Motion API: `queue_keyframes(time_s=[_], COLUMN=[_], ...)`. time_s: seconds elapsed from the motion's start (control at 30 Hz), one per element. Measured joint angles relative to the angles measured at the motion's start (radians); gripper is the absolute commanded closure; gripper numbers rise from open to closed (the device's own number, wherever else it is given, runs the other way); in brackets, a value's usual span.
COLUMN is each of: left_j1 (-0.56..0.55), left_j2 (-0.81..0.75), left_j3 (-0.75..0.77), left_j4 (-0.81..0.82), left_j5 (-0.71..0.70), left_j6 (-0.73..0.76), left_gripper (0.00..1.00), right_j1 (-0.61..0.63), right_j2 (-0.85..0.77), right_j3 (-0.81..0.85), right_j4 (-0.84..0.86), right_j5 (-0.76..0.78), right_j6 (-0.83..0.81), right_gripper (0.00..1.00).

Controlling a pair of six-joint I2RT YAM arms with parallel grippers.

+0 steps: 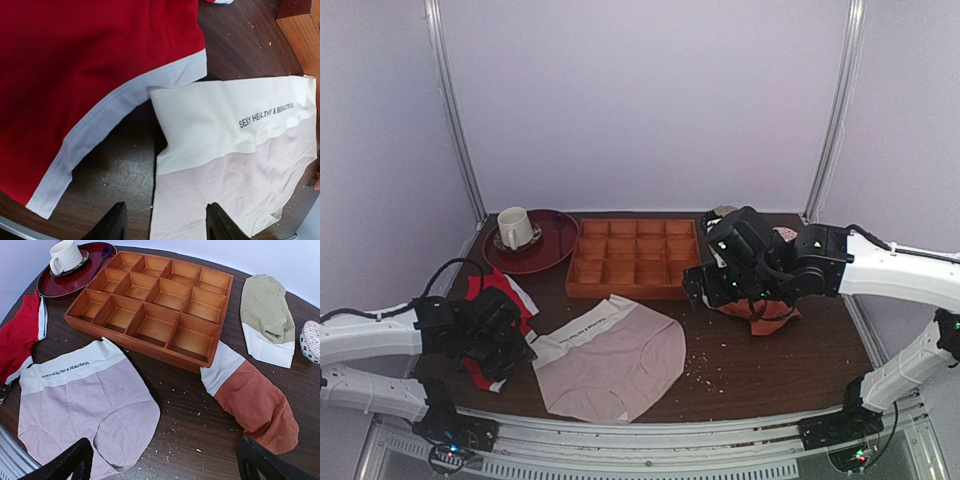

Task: Roll the underwear
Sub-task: Pick up the underwear from the center of the board.

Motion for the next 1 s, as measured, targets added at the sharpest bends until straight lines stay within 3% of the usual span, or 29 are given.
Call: queue_keyframes(time_s=[0.4, 0.73, 1.0], left_j1=[0.159, 0.19, 0.225], left_j2=[0.097, 0.222, 0.259], left_j3=[-0.023, -0.021, -0.019], left_j4=[0.138, 0.196, 0.227], left_j5=[0.037, 0.065, 0.064], left_j6=[0.021, 0.048, 0.074], left_gripper=[0.56, 0.61, 0.75], right_j1=[0.0, 0.006, 0.009], right_j2=[0.0, 0.0, 0.002], right_j3=[0.0, 0.0, 0.0], right_j4=[0.002, 0.002, 0.001], right_j5=[-0.004, -0.003, -0.003], right_j6=[-0.001, -0.001, 0.0], right_gripper=[0.0, 0.0, 0.0])
